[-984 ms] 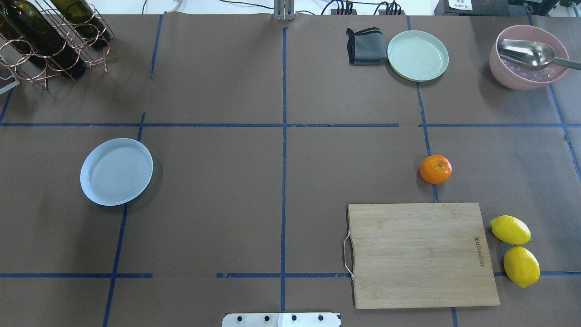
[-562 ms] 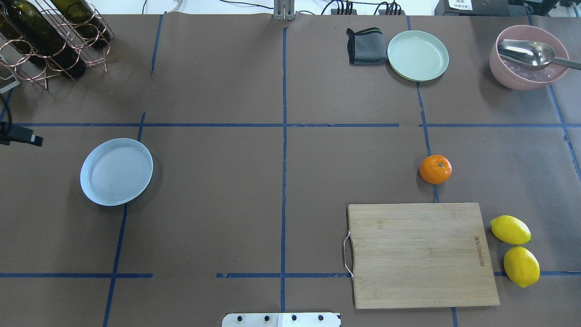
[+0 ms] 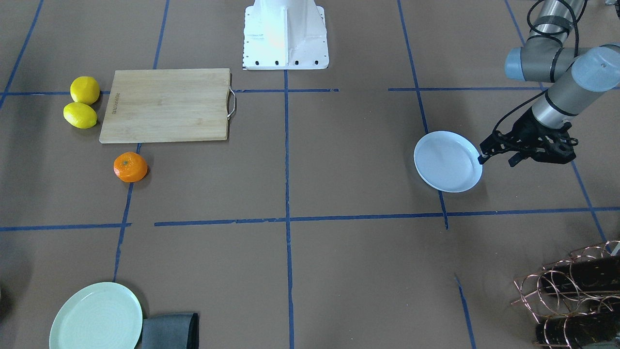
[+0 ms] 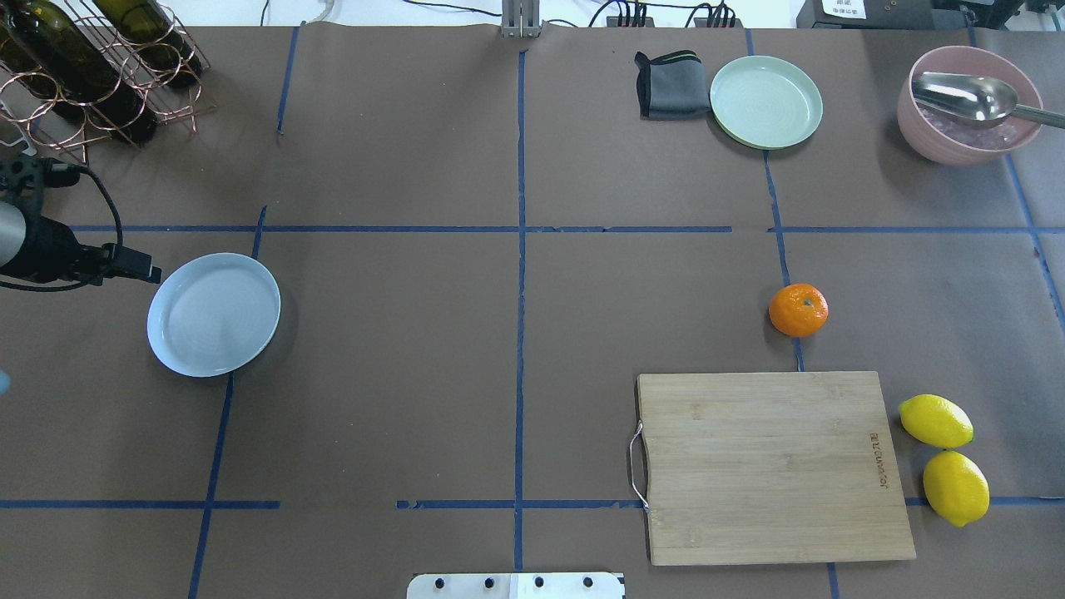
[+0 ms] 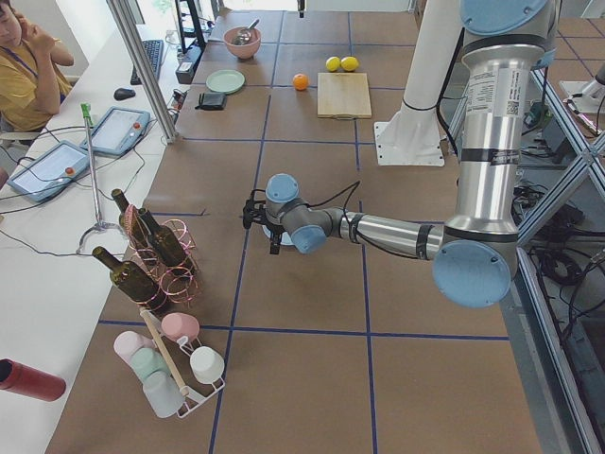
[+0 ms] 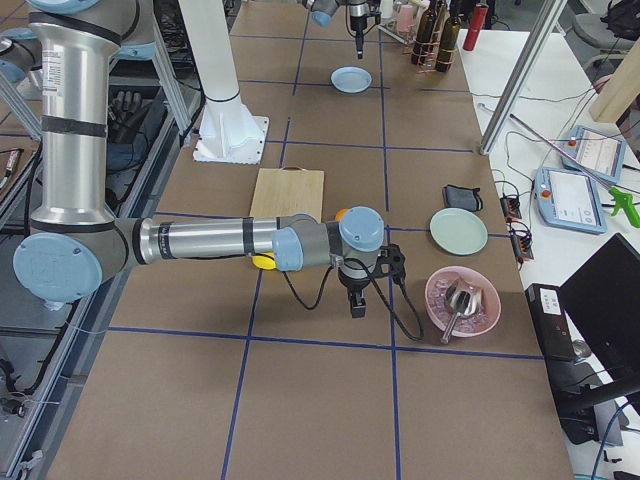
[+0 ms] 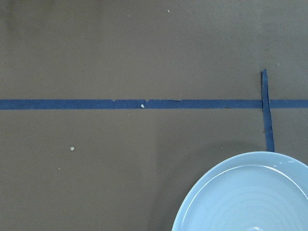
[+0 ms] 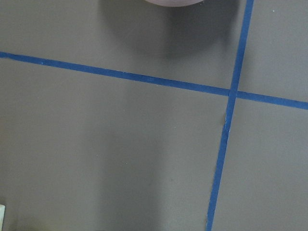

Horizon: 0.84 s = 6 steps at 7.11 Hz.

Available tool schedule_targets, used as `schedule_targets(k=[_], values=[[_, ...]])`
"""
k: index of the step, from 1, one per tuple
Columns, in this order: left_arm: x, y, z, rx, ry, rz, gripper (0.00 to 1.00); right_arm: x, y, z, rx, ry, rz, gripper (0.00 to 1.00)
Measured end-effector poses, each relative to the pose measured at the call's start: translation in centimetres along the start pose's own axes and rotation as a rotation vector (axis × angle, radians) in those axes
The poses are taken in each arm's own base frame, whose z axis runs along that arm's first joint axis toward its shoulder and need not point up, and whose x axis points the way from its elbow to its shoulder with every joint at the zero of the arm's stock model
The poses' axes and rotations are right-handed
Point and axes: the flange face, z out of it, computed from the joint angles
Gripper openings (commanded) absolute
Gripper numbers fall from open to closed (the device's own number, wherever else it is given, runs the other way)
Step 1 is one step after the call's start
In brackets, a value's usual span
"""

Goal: Pick orange to plate
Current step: 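Reach the left gripper to the rim of the white plate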

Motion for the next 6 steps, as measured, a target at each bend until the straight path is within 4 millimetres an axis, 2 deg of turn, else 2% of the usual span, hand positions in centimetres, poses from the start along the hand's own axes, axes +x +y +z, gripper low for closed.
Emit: schedule_targets(k=[2,3,4,5,6], values=[[0.9,1.3,1.8,-0.037,-0.002,-0.012,0.82,-0.3,0.0,0.1,-0.004,-0.025,0.0,1.0],[1.3,1.8,2.3,-0.048,-0.001,-0.011,0.69,-0.4,-0.1,0.2,-0.005,-0.029,-0.001,1.0],[1.5,2.1,2.7,-0.057,-0.001,-0.009,0.62,-0.4,-0.1,0.2,-0.006,-0.031,-0.003,1.0],[1.6,2.4,3.1,-0.066,-0.003,-0.01,0.6,-0.5,-0.1,0.3,-0.007,-0.032,-0.005,1.0],[1.4,2.5,3.4,-0.072,-0.008,-0.014,0.36,-0.6,-0.1,0.2,-0.006,-0.032,-0.005,1.0]])
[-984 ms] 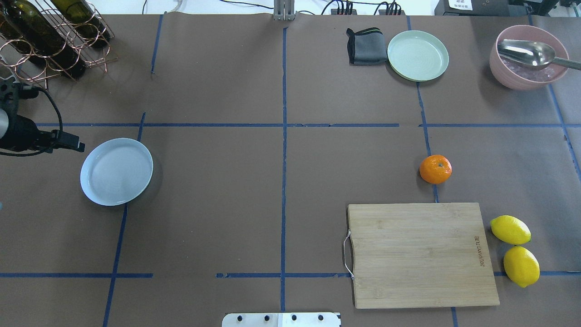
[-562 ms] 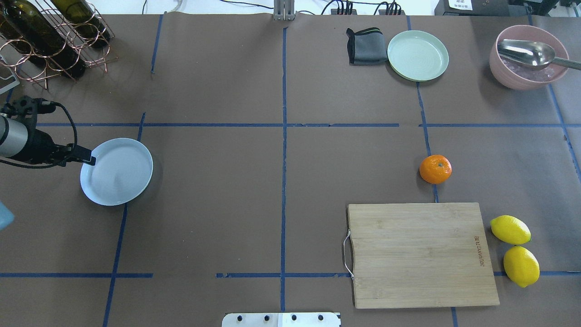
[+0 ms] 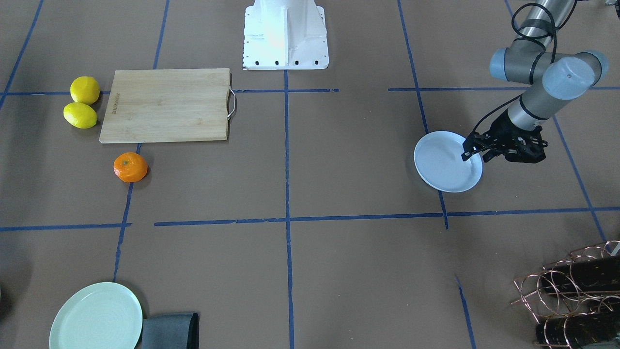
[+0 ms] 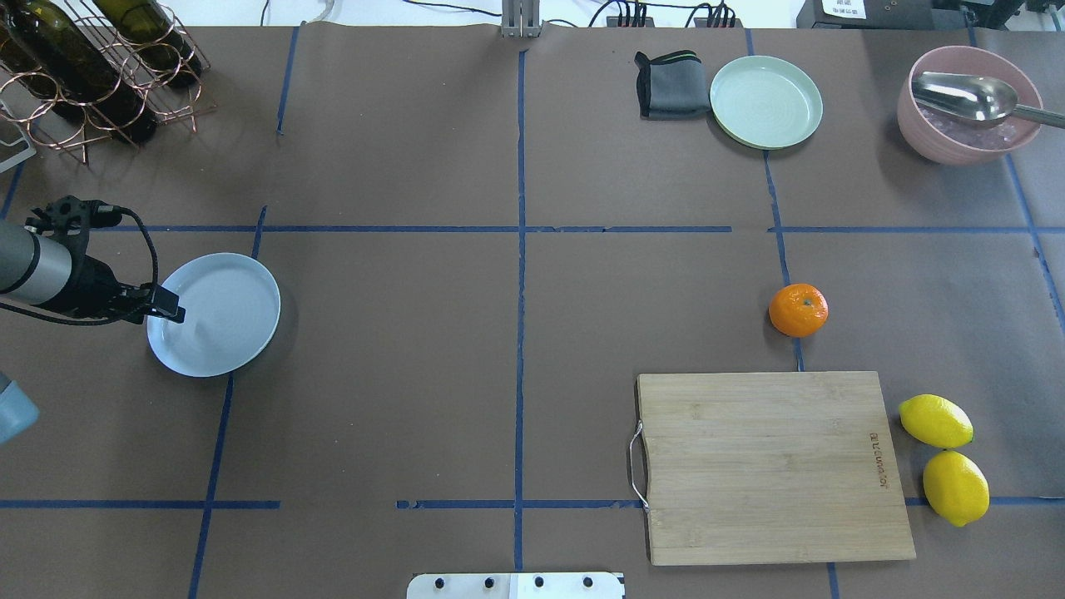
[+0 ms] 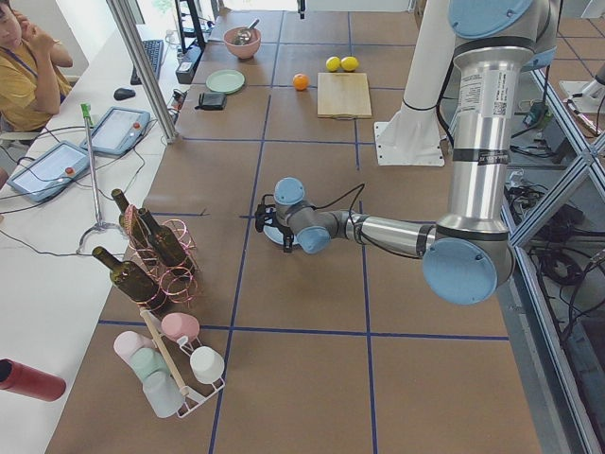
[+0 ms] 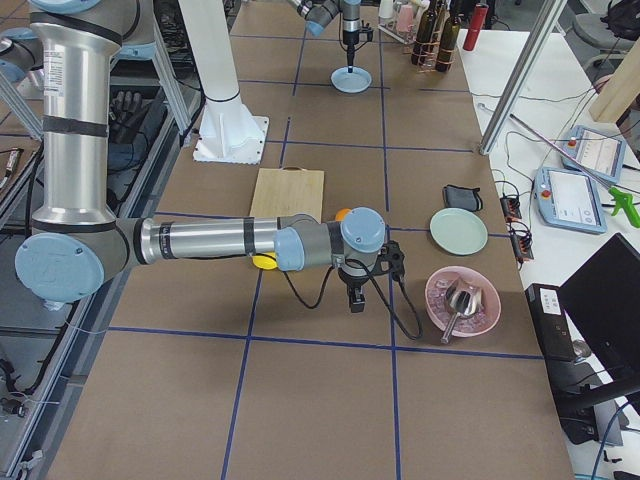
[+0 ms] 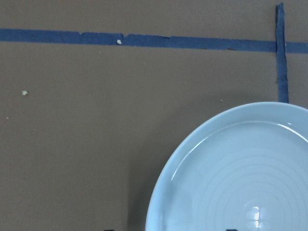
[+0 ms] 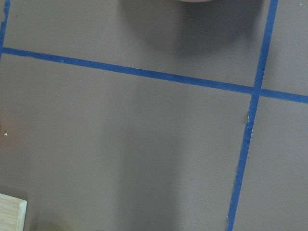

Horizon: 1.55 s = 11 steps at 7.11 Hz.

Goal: Pick orange to plate
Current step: 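Reach the left gripper to the rim of the white plate, then push the white plate with the left gripper toward the table center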

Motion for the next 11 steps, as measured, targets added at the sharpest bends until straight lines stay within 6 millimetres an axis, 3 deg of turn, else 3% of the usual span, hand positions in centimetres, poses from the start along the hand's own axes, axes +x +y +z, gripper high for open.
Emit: schedule_targets(k=[1,4,6,7,9,10,11], values=[[-0.1,0.0,0.2,-0.004,-0.002,-0.003,0.04,0.0,0.0,0.0,0.0,0.0,0.0,1.0],[0.0,0.1,0.1,-0.007,0.003,0.0,0.0,-0.1,-0.1,0.0,0.0,0.0,-0.002,1.0],[2.1,-0.3,-1.0,0.011,0.04,0.013,0.0,-0.2,-0.2,0.0,0.001,0.0,-0.004,1.0],[5.1,-1.6,-1.8,0.031,0.082,-0.016,0.0,-0.2,-0.2,-0.1,0.003,-0.001,-0.006,1.0],[14.9,-5.0,-3.8,0.025,0.207,-0.138,0.0,-0.4,-0.2,-0.2,0.017,-0.003,-0.025,1.0],[21.0,-5.0,-3.6,-0.02,0.255,-0.198,0.0,-0.4,-0.1,-0.1,0.037,-0.005,-0.052,1.0],[26.8,-3.6,-2.2,-0.063,0.282,-0.237,0.0,-0.4,0.0,0.0,0.052,-0.01,-0.074,1.0]])
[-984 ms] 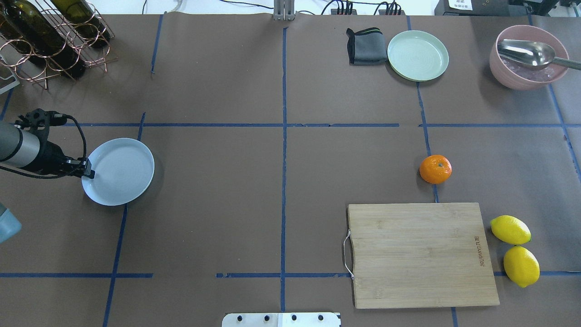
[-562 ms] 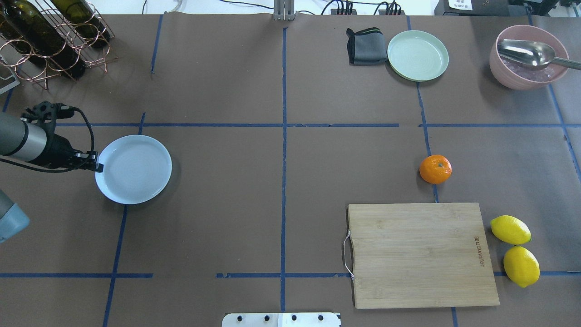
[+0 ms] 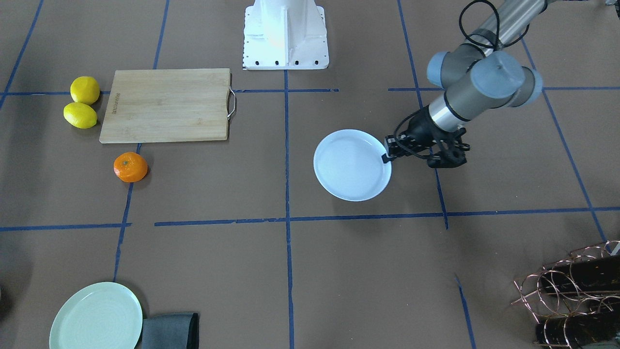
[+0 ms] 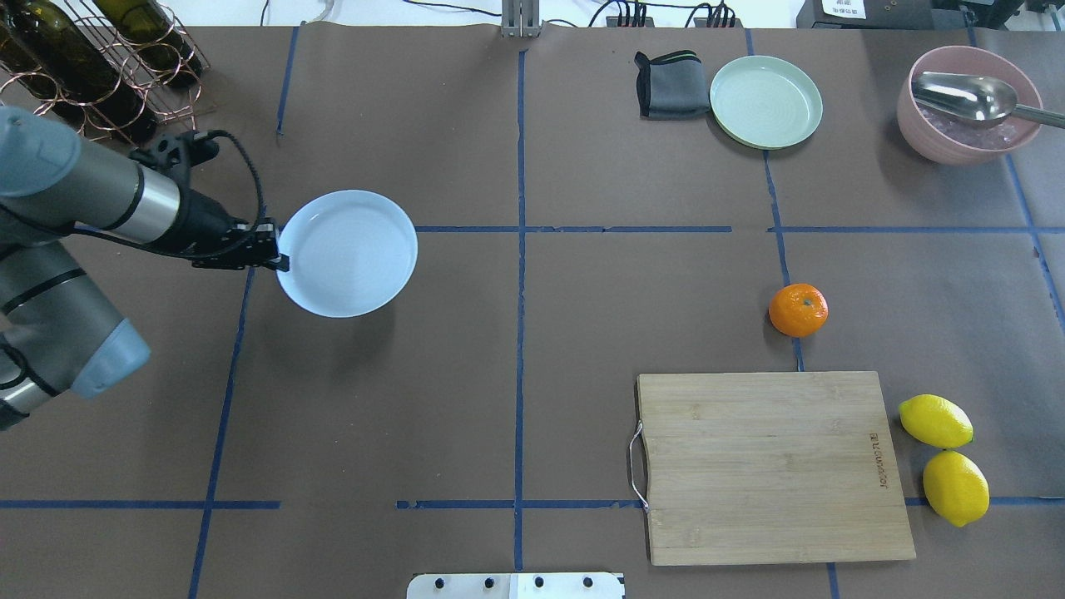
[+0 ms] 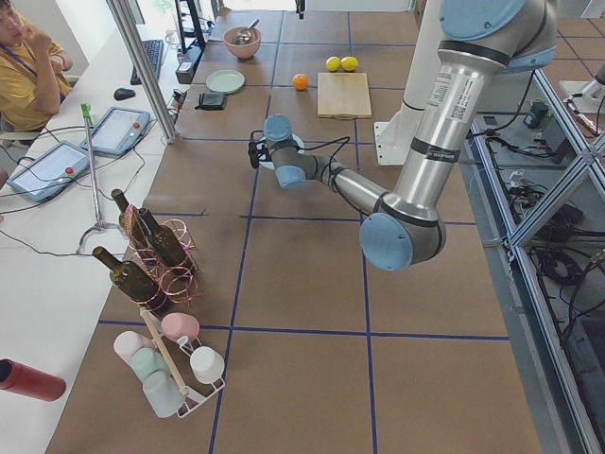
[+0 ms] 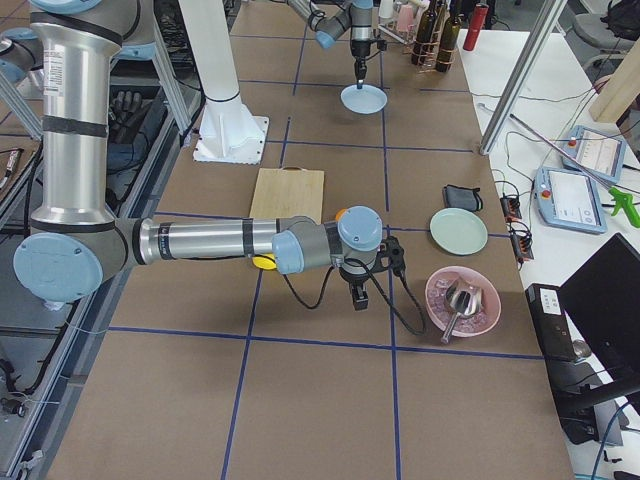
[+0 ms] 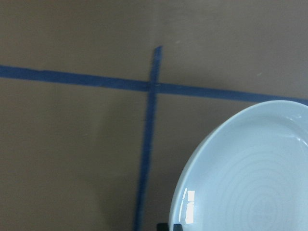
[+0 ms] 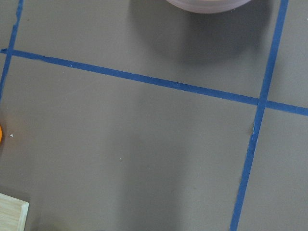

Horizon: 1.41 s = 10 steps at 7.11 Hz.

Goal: Pick orange to plate
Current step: 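Push the white plate with the left gripper toward the table center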

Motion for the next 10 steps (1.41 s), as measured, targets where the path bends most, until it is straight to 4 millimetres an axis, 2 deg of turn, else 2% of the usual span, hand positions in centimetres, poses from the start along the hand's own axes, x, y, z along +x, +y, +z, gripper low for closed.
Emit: schedule_targets(k=[1,2,3,4,7,8,9,10], values=[[3.7,2.3,3.1,-0.008,0.011,-0.024,0.0,-0.2,0.0,0.2,0.004,-0.007,-0.012,1.0],[5.6,4.0,5.6,0.002,0.01,-0.029,0.0,-0.5,-0.1,0.5,0.003,-0.012,-0.025,1.0],[6.3,5.4,7.4,0.014,0.003,-0.025,0.0,-1.0,-0.2,0.9,0.0,-0.016,-0.043,1.0],[6.6,6.3,8.4,0.025,-0.001,-0.021,0.0,-1.4,-0.2,1.2,-0.001,-0.018,-0.054,1.0],[6.5,7.2,9.5,0.026,-0.009,-0.016,0.0,-1.1,0.3,1.7,-0.01,-0.015,-0.058,1.0],[6.5,7.3,9.6,0.023,-0.01,-0.015,0.45,-1.3,0.1,1.6,-0.009,-0.018,-0.059,1.0],[6.5,7.4,9.7,0.023,-0.01,-0.013,0.65,-1.6,-0.2,1.5,-0.005,-0.022,-0.057,1.0],[6.5,7.4,9.7,0.022,-0.009,-0.01,0.66,-2.2,-0.4,1.4,-0.004,-0.027,-0.038,1.0]])
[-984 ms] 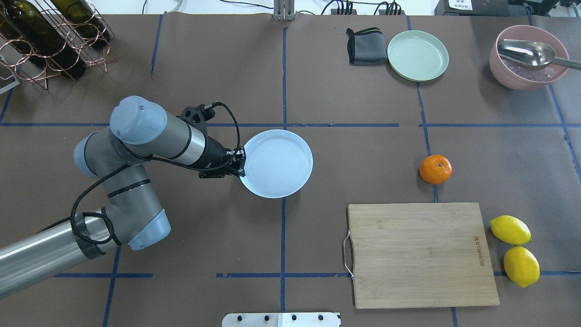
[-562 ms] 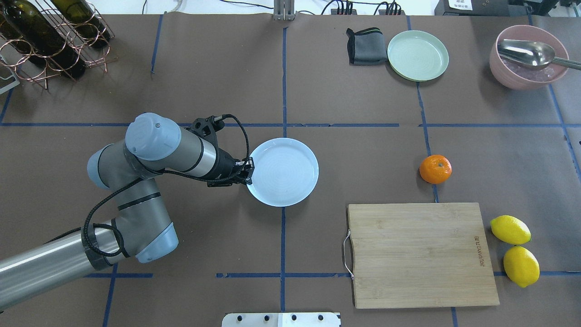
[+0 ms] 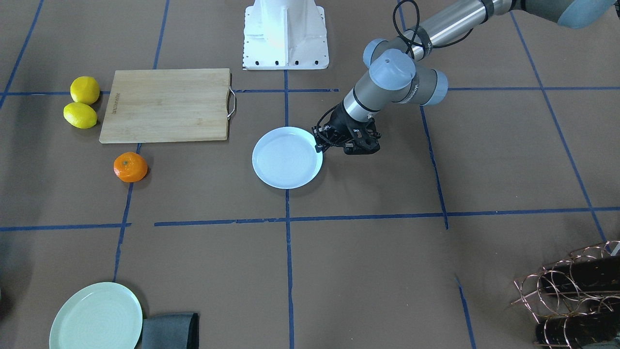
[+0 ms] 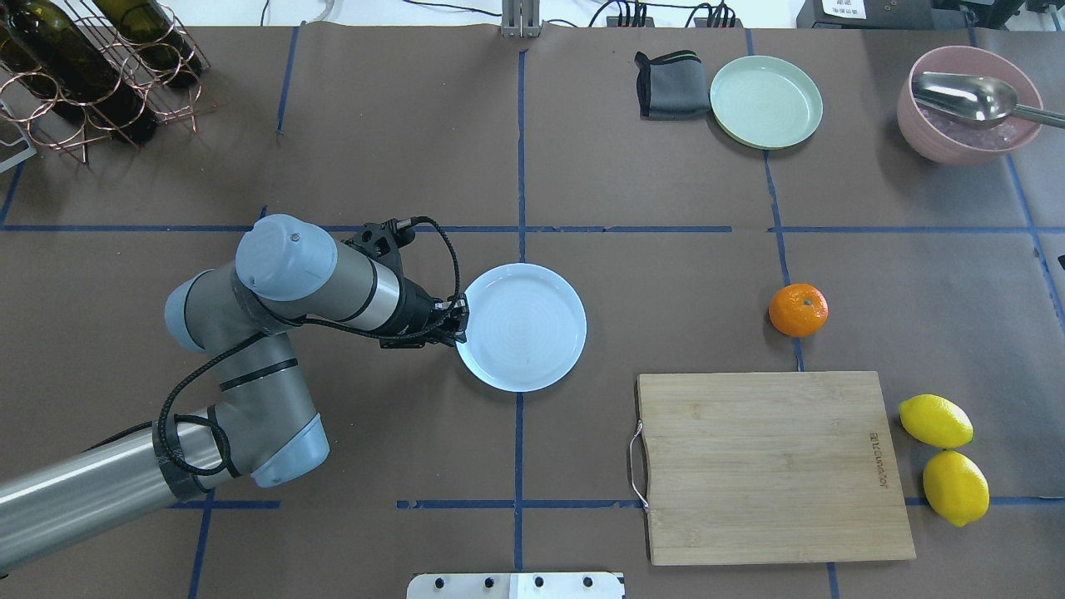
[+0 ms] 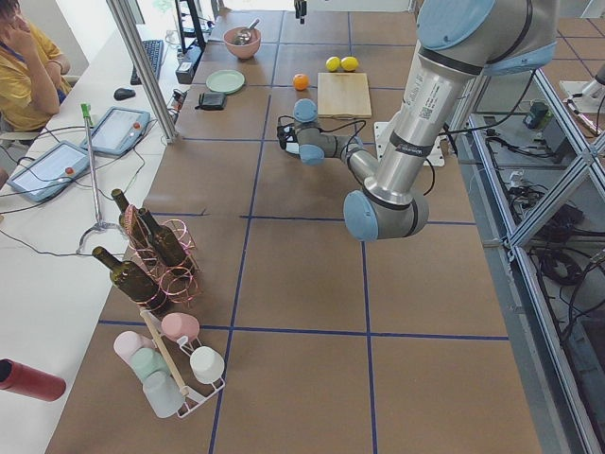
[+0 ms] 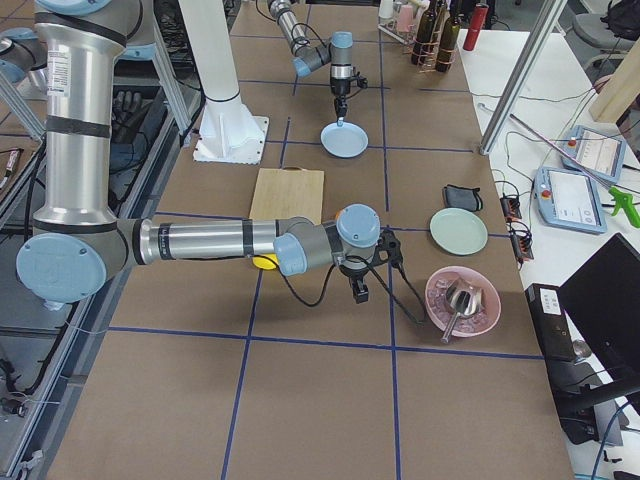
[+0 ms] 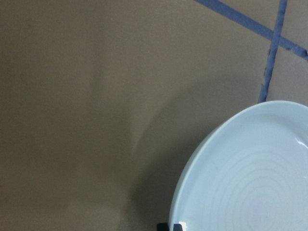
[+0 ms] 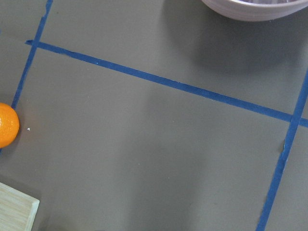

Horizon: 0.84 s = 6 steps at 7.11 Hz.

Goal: Pick orange to plate
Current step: 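Push the white plate with the left gripper toward the table center, then draw the left gripper back from the plate while the right arm reaches toward the orange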

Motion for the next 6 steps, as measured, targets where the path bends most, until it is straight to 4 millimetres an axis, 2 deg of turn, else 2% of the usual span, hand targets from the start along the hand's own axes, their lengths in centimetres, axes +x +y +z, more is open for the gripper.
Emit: schedule_targets(k=[1,3,4,5,6], values=[[0.1,0.0,-0.3,0.001,0.006,0.005,0.66,-1.6,-0.5,0.5,-0.009,-0.014,0.052,1.0],[-0.3,-1.0,-2.6,0.025,0.029,0.013,0.66,-7.9,-2.5,2.0,-0.039,-0.049,0.17,1.0],[-1.4,-1.9,-4.4,0.044,0.035,0.047,0.68,-10.5,-3.5,2.8,-0.05,-0.055,0.182,1.0],[-3.7,-2.7,-6.3,0.066,0.026,0.12,0.69,-12.9,-4.6,3.8,-0.057,-0.049,0.18,1.0],[-7.1,-3.5,-8.3,0.087,-0.001,0.194,0.69,-16.1,-5.8,5.3,-0.058,-0.023,0.18,1.0]])
